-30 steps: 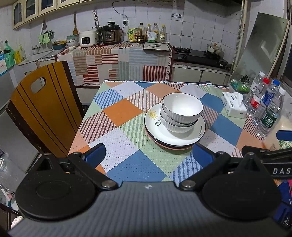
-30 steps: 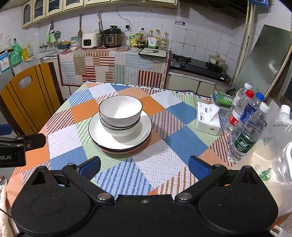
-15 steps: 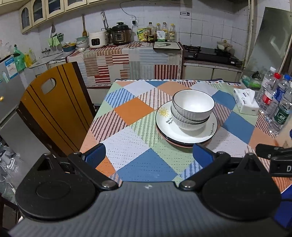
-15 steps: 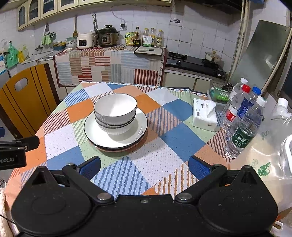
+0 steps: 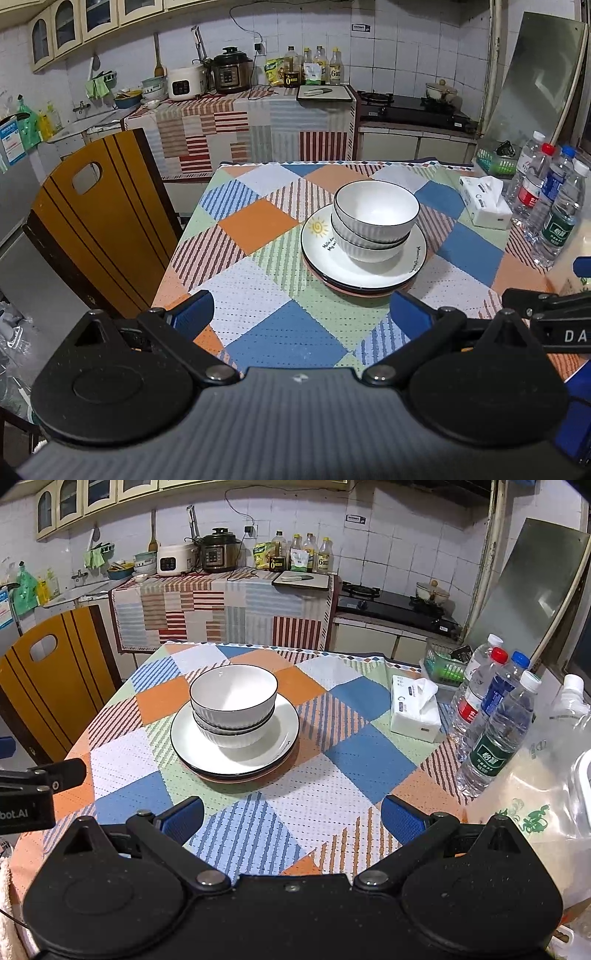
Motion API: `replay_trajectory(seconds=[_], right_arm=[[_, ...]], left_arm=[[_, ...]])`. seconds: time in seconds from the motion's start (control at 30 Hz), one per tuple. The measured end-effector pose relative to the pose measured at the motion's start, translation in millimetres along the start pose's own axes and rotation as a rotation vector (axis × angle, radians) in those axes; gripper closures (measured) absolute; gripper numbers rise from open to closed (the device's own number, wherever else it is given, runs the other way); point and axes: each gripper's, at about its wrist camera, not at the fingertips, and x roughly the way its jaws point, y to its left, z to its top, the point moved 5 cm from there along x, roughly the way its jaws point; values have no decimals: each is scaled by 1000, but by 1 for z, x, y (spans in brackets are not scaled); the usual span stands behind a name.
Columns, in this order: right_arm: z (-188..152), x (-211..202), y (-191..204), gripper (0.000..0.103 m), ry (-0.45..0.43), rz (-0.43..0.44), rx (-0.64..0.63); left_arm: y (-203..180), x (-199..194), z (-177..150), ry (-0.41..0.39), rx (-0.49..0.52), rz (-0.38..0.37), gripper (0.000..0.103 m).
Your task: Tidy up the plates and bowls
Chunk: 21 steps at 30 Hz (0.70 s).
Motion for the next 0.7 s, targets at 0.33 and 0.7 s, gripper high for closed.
replay_trajectory(seconds=[0.33, 0.7], right_arm=[[-2, 5, -1, 0, 12, -6, 6], [-3, 5, -1, 0, 19, -8, 17]], left_arm=[[2, 4, -2, 29, -14, -4, 0], [2, 1, -3, 24, -7, 9, 0]])
